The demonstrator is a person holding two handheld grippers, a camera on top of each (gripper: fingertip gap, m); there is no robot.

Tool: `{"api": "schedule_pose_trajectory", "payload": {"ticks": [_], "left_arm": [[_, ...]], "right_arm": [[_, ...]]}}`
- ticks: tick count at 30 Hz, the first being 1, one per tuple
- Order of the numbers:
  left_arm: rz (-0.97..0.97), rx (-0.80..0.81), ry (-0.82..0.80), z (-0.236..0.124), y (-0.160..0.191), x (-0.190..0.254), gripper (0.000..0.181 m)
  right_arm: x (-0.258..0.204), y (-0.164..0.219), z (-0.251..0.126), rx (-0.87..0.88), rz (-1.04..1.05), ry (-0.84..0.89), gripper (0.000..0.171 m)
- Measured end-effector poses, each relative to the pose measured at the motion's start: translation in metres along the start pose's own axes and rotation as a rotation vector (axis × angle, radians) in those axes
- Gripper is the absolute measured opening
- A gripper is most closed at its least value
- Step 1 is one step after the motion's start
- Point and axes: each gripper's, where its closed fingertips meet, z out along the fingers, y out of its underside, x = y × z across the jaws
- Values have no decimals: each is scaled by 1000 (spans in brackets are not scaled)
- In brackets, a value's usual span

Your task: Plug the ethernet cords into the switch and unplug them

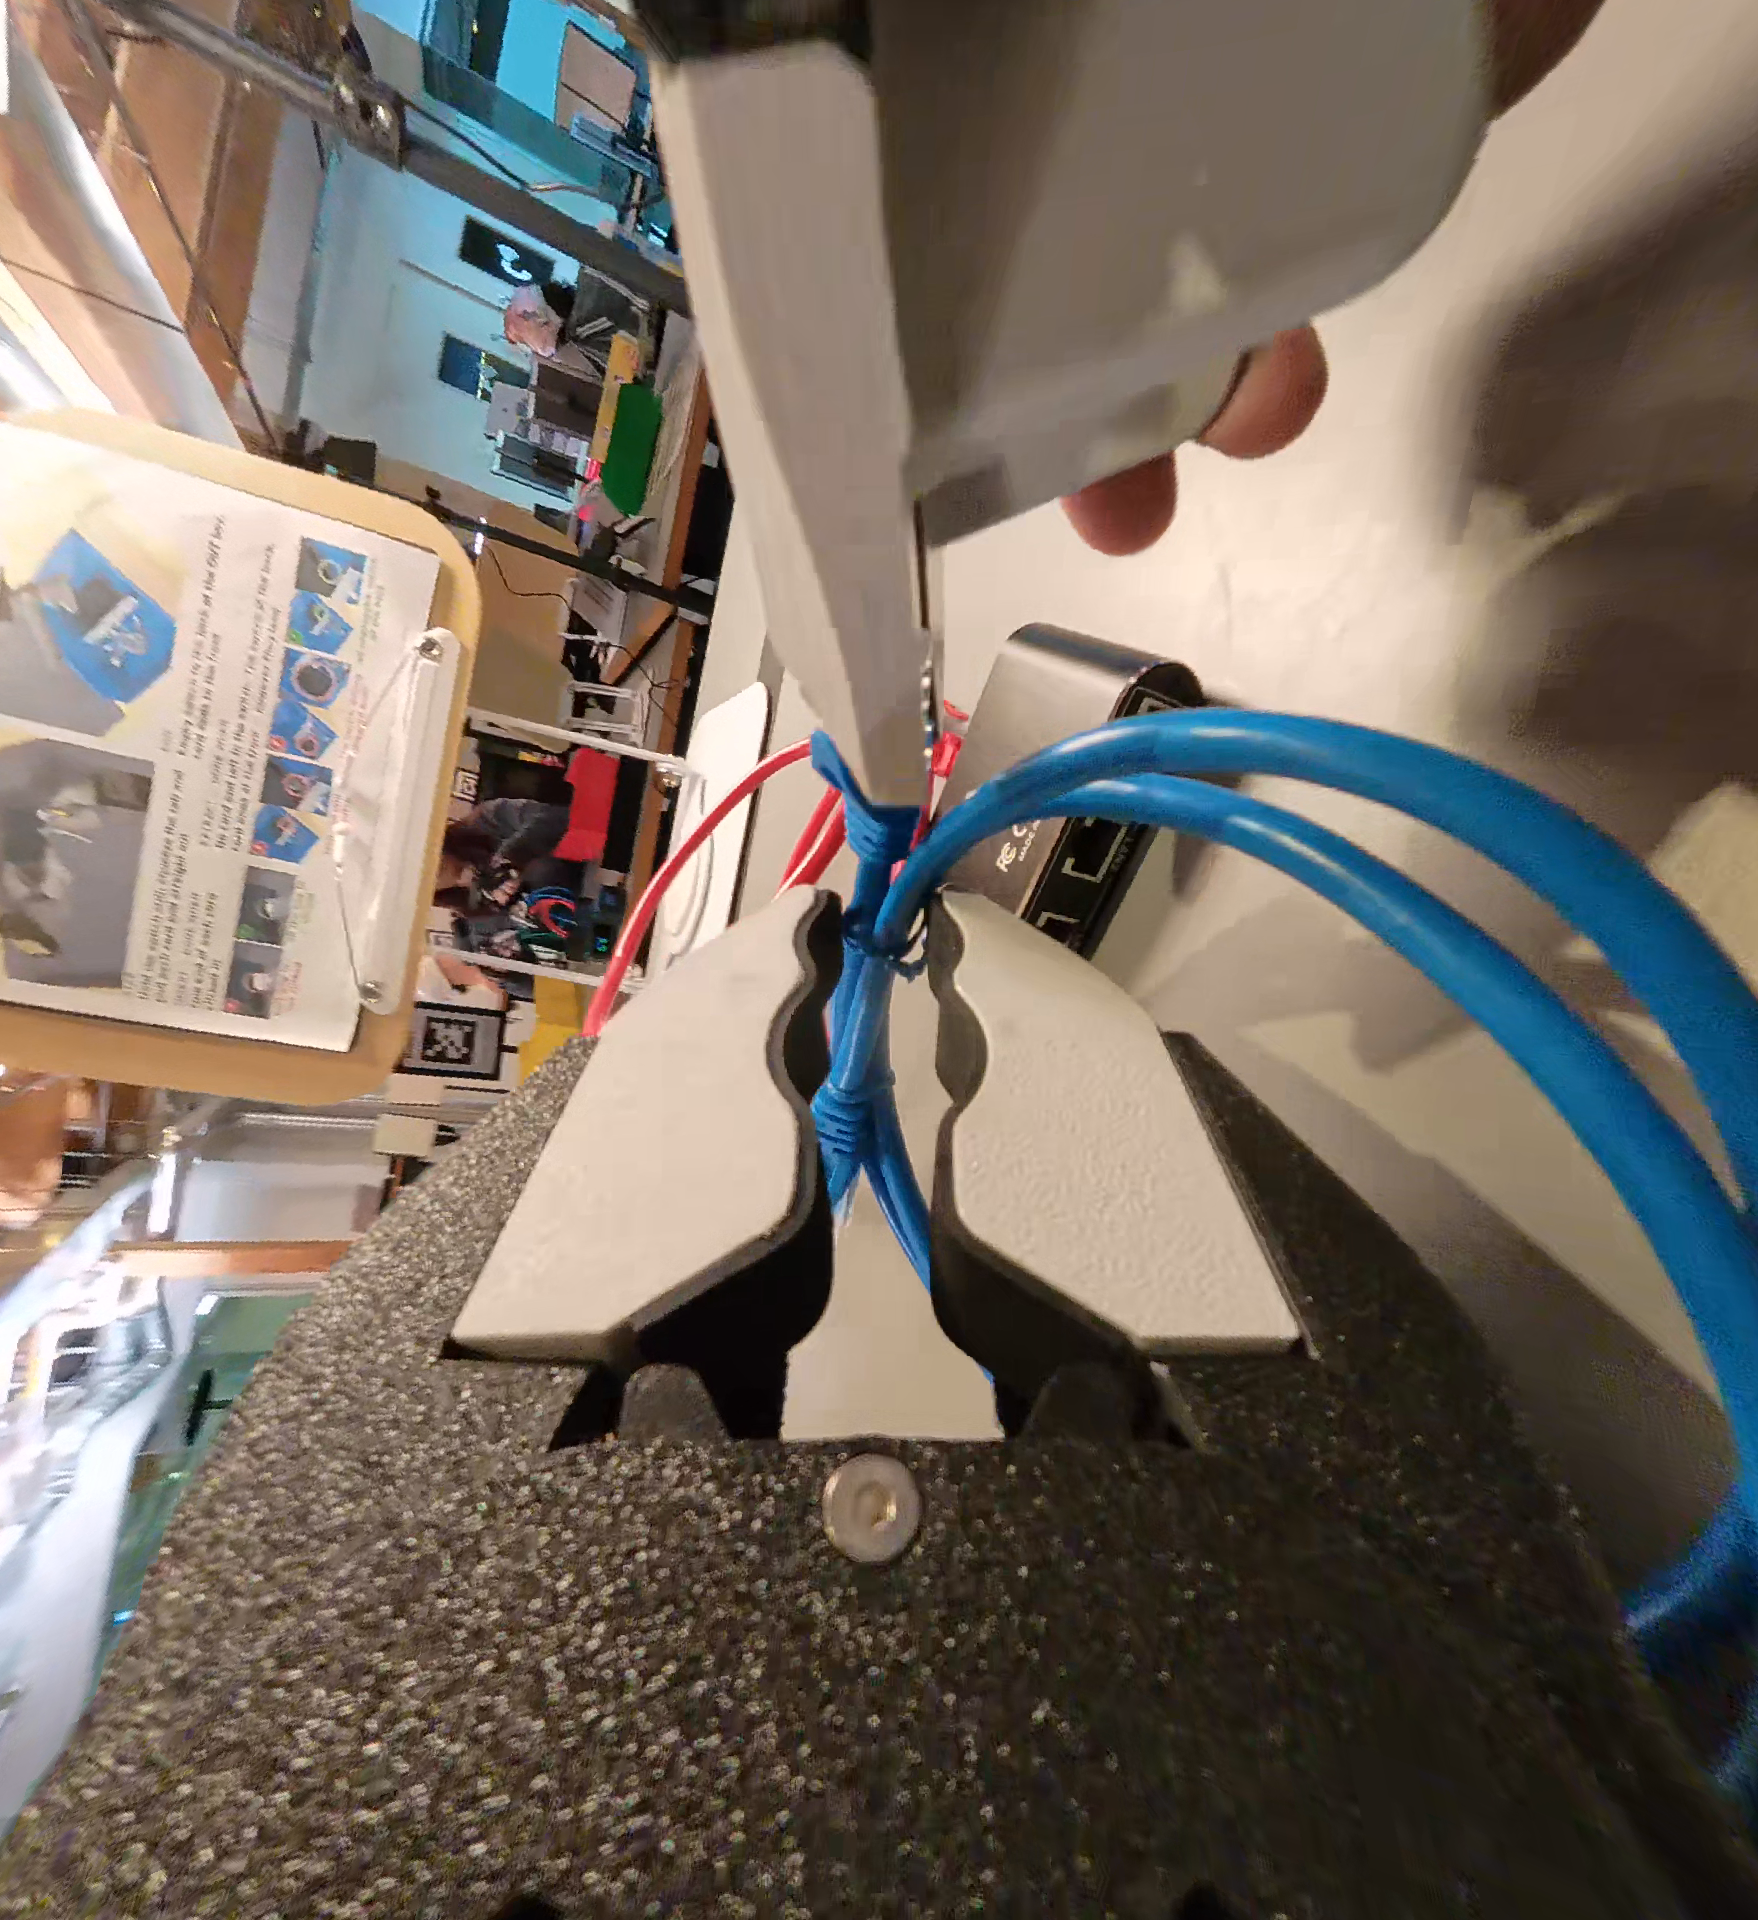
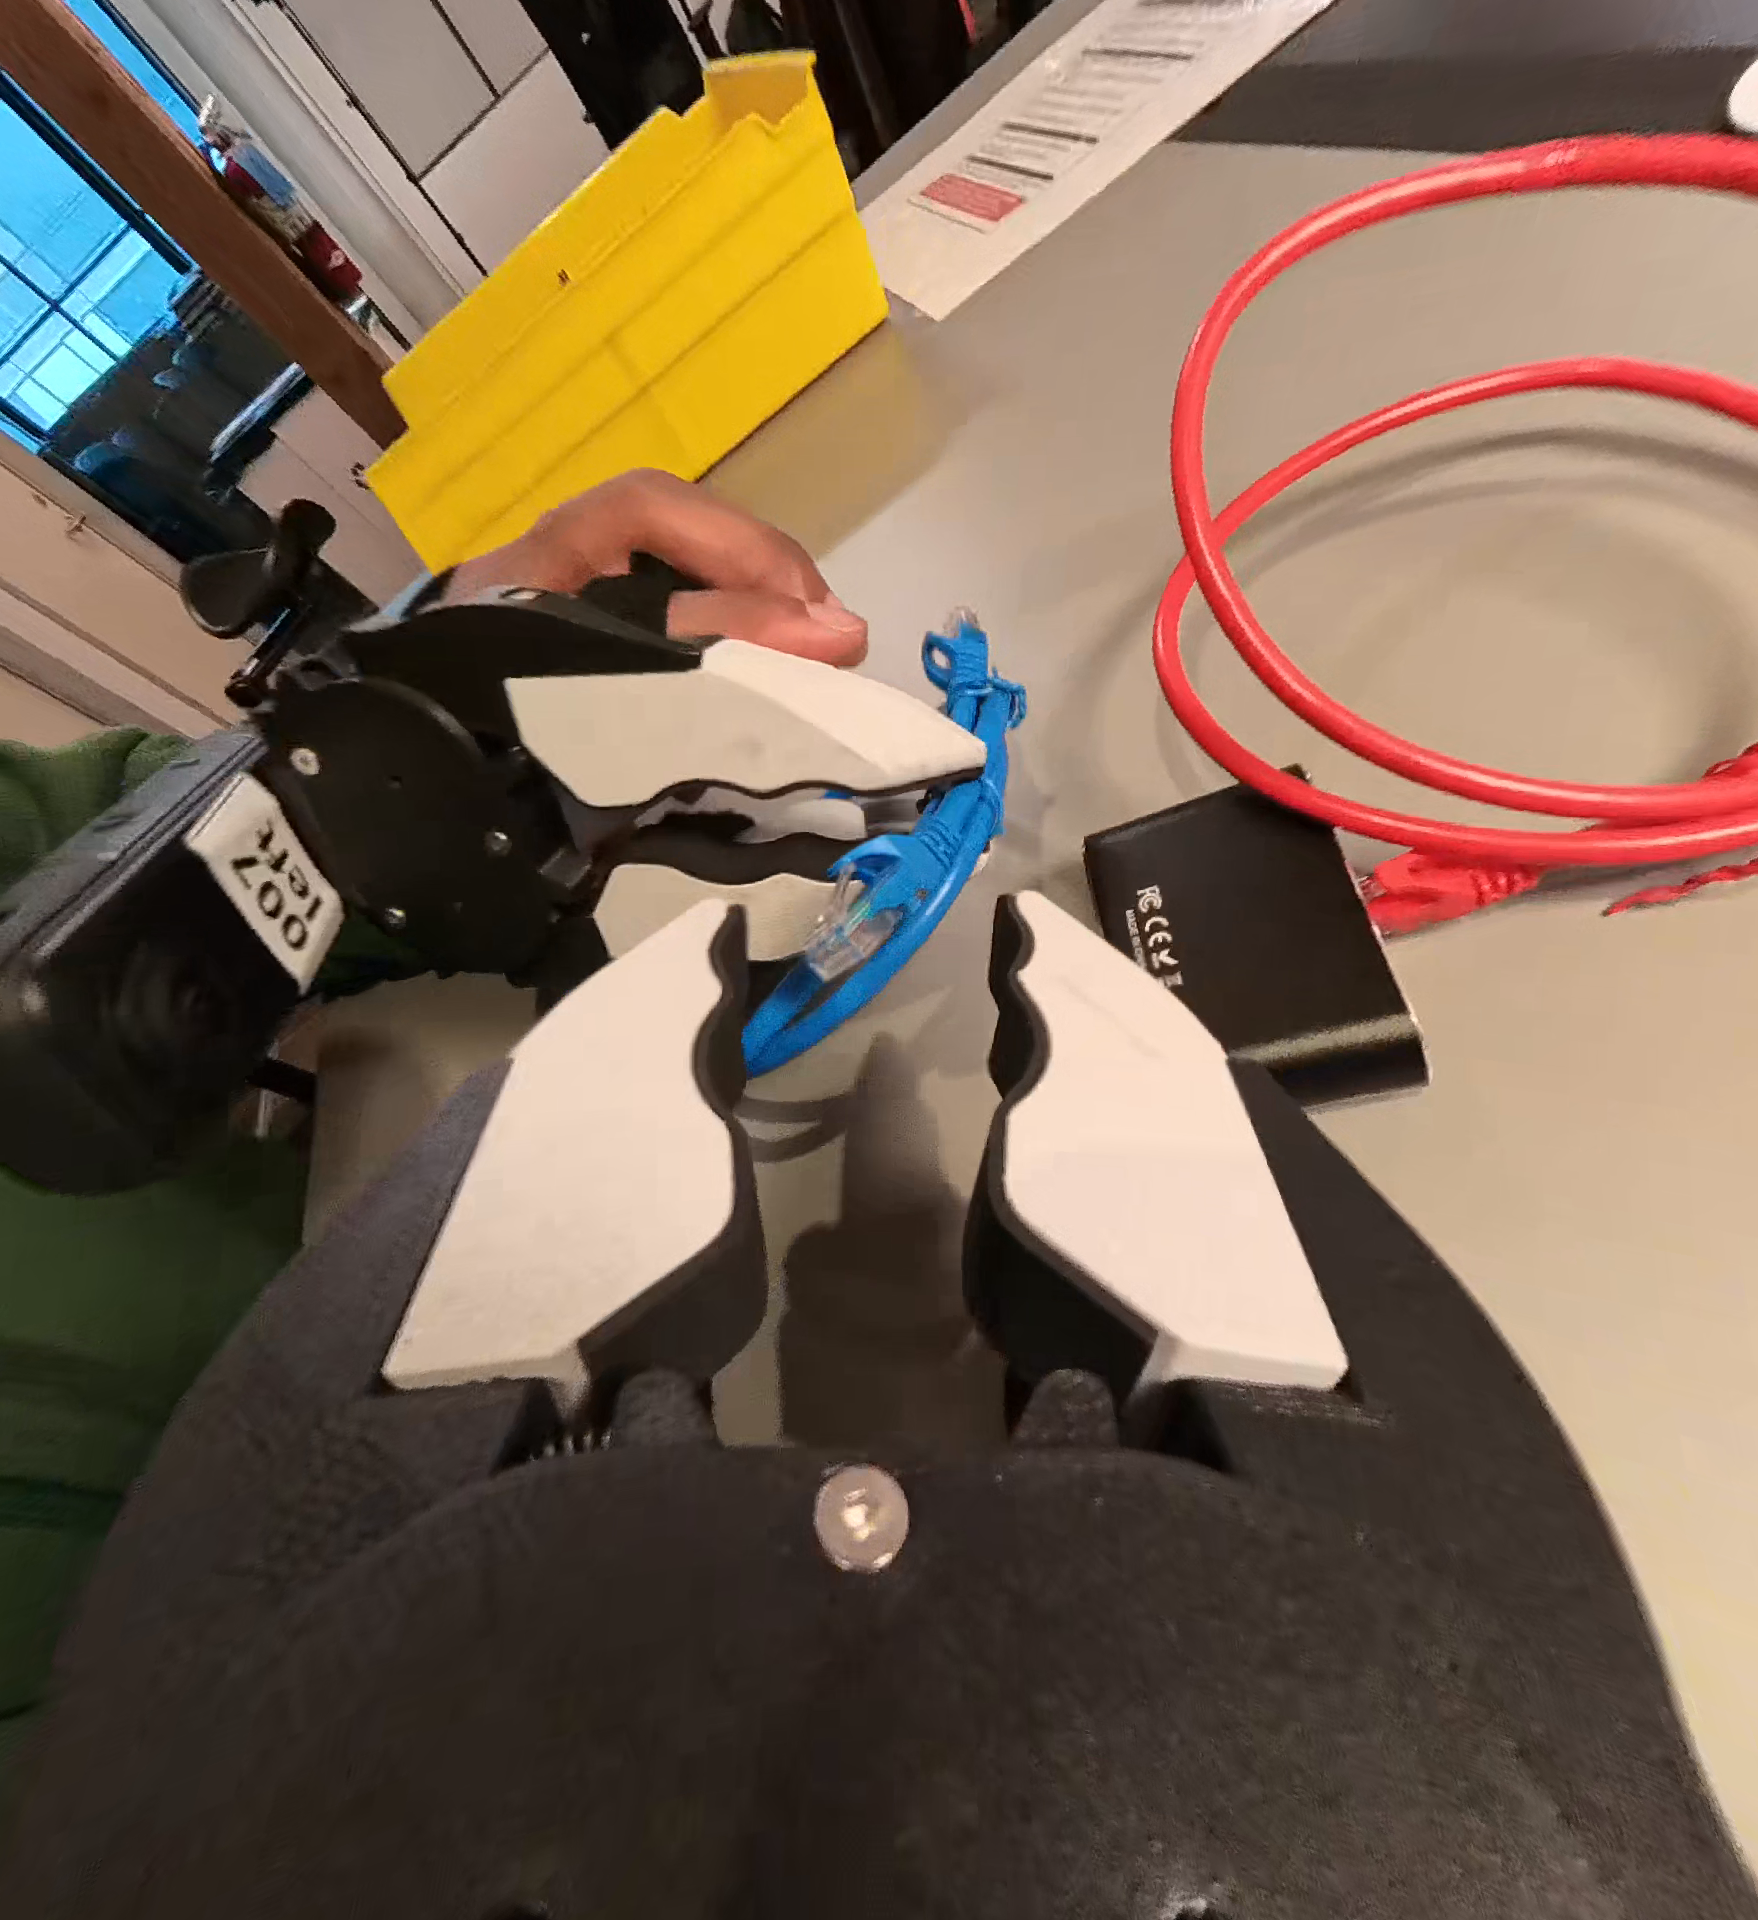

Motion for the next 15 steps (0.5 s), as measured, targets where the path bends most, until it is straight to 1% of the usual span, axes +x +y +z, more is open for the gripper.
{"api": "schedule_pose_trajectory", "payload": {"ticks": [1, 2, 3, 6, 7, 9, 11, 13, 15], "left_arm": [[19, 2, -1, 0, -1, 1, 16], [29, 4, 2, 0, -2, 3, 16], [32, 2, 6, 0, -2, 3, 16], [-6, 58, 68, -3, -3, 6, 18], [-31, 86, 109, -6, -4, 6, 22], [-104, 140, 245, -16, -3, 10, 38], [-249, 188, 375, -29, -1, 6, 44], [-470, 273, 449, -40, -4, -12, 51], [-685, 363, 513, -49, -7, -30, 51]], "right_arm": [[2, 2, 2, -7, 2, 11, 37], [3, 3, 2, -9, -3, 22, 24], [5, 3, 2, -3, -7, 31, 21], [13, 2, 0, 8, -55, 72, 15], [14, 2, -1, 13, -78, 71, 14], [14, 0, -3, 22, -138, 62, 14], [11, -1, -4, 35, -198, 43, 14], [3, 0, -4, 38, -246, 1, 14], [-11, 6, -1, 13, -312, -68, 14]]}}
